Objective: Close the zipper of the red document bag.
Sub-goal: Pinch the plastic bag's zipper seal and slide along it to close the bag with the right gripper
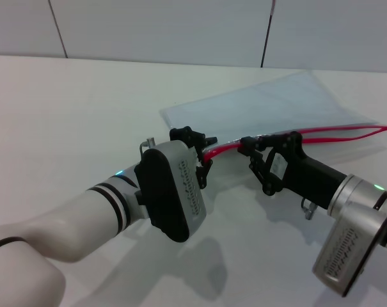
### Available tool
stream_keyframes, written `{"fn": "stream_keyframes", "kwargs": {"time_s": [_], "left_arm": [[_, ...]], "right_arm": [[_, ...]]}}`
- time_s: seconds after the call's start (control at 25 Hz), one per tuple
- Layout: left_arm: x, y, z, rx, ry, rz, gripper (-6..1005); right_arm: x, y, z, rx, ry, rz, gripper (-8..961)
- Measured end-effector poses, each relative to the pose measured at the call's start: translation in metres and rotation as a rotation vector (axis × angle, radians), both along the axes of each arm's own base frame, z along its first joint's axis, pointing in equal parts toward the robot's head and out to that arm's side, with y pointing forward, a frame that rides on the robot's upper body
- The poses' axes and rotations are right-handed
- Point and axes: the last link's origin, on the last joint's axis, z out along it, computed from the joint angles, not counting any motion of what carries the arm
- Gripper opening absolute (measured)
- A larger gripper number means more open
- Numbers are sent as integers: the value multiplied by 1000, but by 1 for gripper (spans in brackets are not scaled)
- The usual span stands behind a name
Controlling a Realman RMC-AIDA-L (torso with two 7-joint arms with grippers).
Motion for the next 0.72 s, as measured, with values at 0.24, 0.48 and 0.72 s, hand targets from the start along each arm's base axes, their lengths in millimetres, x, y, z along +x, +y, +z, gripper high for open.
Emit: {"fn": "stream_keyframes", "kwargs": {"time_s": [0.24,0.48,0.72], "left_arm": [[0,0,0,0,1,0,43],[0,-1,-2,-8,6,-6,43],[-1,-4,-5,-20,19,-13,42]], "right_arm": [[1,0,-2,19,-19,0,78],[6,6,6,83,-6,-48,67],[30,19,27,193,3,-174,66]]}}
